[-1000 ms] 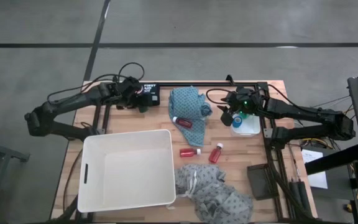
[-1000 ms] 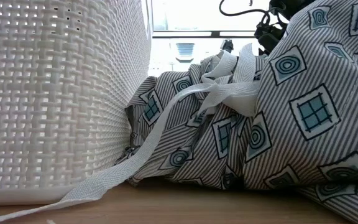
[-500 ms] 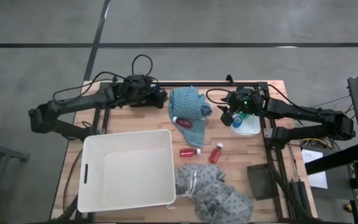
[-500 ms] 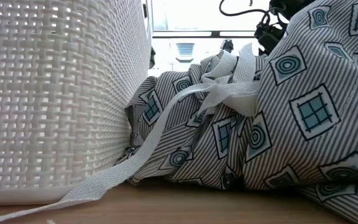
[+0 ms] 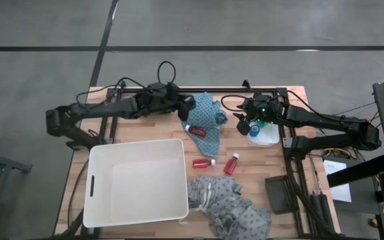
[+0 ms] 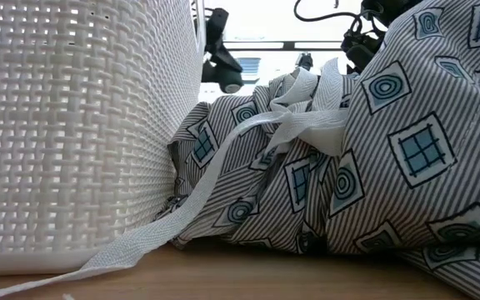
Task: Pick & Place Medicine items
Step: Put the green bandage into the small white bin
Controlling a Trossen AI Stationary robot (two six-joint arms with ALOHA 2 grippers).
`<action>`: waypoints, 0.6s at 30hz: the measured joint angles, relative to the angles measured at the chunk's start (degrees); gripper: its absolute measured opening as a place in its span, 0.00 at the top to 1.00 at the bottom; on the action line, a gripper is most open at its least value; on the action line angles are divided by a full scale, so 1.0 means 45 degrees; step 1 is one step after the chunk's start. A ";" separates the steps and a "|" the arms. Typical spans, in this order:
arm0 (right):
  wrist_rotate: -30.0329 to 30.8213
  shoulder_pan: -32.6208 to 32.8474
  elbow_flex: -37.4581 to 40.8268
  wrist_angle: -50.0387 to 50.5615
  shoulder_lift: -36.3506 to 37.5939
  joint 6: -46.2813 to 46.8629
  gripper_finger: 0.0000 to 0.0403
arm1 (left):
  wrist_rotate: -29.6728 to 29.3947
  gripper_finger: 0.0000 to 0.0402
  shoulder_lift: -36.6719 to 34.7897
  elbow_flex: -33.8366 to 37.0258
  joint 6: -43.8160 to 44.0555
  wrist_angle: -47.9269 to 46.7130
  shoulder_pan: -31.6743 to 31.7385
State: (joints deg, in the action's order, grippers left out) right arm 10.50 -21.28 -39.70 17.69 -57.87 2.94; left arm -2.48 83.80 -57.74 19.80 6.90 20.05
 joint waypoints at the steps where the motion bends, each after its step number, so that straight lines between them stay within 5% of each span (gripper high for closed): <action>1: -0.0001 0.0000 0.0000 0.0004 0.0000 -0.0002 0.56 | 0.0169 0.59 0.0155 0.0000 -0.0409 0.0276 -0.0069; 18: 0.0000 0.0000 0.0000 0.0005 0.0000 0.0000 0.55 | 0.1801 0.59 0.2682 0.0000 -0.2513 0.4898 -0.0771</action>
State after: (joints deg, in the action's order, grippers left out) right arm 10.50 -21.28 -39.70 17.72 -57.87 2.94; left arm 5.63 95.87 -57.74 8.49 28.95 16.58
